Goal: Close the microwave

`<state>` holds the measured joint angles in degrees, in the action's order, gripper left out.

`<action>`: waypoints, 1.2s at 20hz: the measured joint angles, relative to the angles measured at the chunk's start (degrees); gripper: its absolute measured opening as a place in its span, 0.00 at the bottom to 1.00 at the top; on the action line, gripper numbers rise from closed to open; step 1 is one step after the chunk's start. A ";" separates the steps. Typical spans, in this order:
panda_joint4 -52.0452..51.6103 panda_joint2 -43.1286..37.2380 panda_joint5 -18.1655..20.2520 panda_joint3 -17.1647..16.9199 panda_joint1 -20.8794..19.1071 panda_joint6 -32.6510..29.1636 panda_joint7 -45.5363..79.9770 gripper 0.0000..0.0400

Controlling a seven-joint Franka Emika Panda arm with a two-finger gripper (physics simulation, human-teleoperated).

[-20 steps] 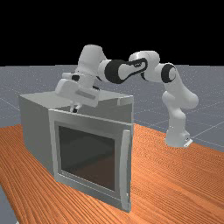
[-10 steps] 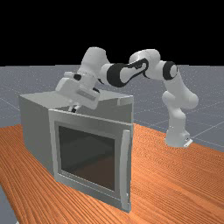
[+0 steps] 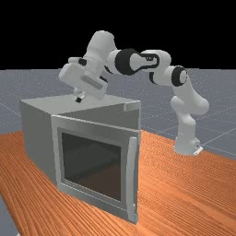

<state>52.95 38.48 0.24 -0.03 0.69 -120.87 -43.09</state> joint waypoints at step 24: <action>17.52 -4.06 -2.39 -0.74 3.28 -17.48 3.39 0.00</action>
<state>70.47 34.42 -2.15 -0.77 3.97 -138.35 -39.70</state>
